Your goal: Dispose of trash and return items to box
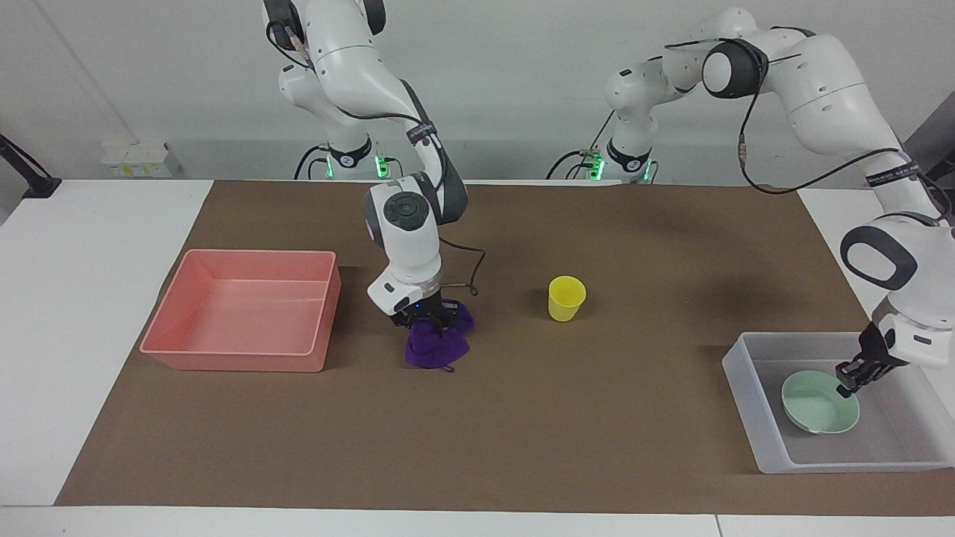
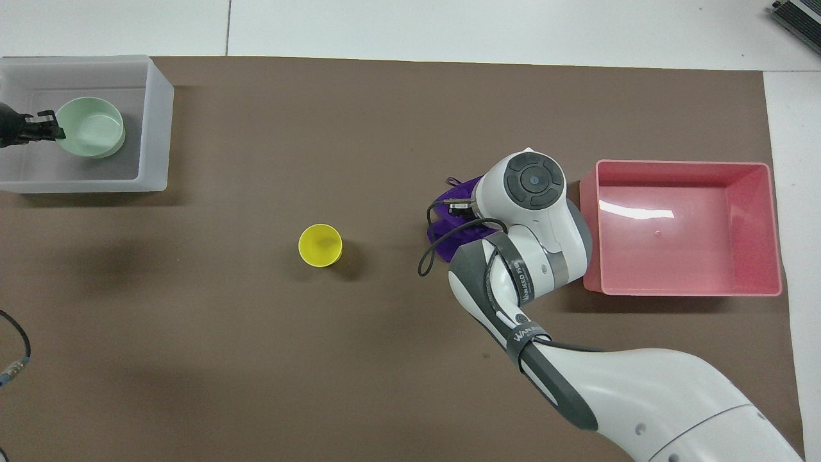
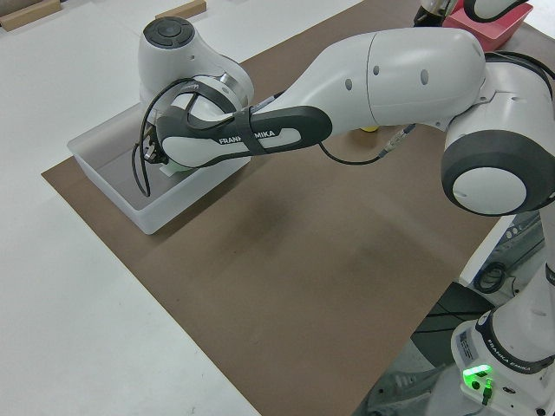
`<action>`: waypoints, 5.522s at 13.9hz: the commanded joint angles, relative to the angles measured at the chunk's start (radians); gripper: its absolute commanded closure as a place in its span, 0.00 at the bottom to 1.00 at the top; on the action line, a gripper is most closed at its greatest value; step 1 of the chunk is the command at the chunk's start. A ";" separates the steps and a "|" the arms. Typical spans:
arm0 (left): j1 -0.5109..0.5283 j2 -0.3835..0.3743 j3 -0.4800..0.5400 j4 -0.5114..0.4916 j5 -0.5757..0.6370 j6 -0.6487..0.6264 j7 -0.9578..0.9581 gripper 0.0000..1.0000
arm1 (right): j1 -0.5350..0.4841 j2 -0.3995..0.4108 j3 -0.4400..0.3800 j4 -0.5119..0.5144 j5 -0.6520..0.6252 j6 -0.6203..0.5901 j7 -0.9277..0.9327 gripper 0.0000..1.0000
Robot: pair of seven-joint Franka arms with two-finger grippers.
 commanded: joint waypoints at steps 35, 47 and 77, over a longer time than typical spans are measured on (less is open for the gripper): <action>-0.674 -0.546 -0.016 -0.740 0.113 0.089 -0.437 0.21 | -0.550 -0.399 -0.014 -0.309 -0.016 -0.052 -0.388 1.00; -0.714 -0.537 -0.016 -0.769 0.113 0.155 -0.525 1.00 | -0.534 -0.365 -0.008 -0.326 -0.014 0.002 -0.347 0.00; -0.045 -0.082 -0.012 0.191 0.029 -0.214 -0.022 1.00 | -0.441 -0.468 -0.042 0.294 -0.003 -0.890 -0.376 0.00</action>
